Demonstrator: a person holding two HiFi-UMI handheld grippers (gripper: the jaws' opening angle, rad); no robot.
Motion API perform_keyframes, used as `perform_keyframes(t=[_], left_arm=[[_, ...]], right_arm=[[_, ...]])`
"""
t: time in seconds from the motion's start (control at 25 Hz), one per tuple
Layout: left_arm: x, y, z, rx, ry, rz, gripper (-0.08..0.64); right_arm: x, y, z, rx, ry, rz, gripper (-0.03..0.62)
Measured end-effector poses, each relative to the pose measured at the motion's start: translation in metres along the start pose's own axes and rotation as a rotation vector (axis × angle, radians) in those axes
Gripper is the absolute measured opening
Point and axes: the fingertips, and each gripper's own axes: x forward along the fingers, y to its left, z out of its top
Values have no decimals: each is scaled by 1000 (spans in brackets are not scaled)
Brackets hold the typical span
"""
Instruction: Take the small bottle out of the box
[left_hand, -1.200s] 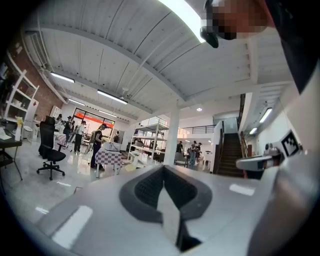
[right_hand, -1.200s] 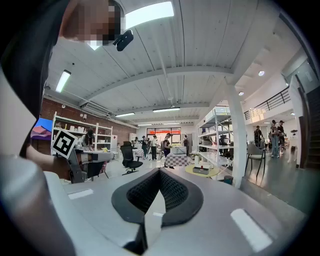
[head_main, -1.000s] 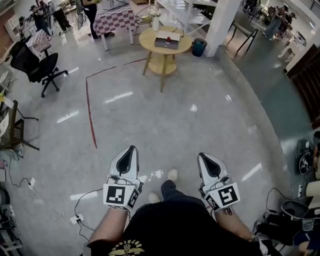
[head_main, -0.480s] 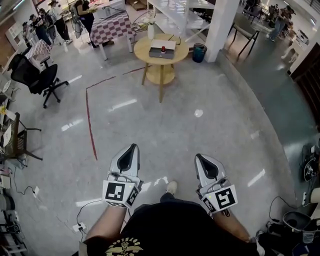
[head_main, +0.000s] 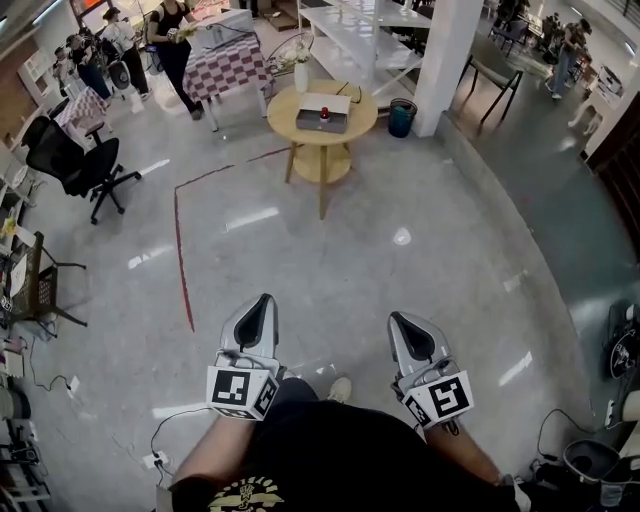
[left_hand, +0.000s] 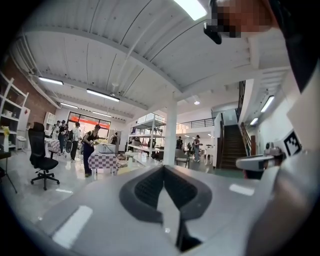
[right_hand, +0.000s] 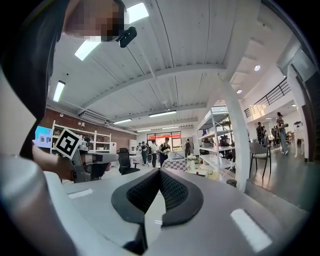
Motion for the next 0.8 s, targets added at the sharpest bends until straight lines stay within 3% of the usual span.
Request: perform_keyframes(t=[0.28, 0.8], left_arm=[[19, 21, -4, 8, 12, 14, 0], [111, 70, 3, 8, 10, -52, 0]], right_arm=[[30, -7, -2, 4, -1, 4, 8], [117, -38, 14, 7, -17, -53, 8]])
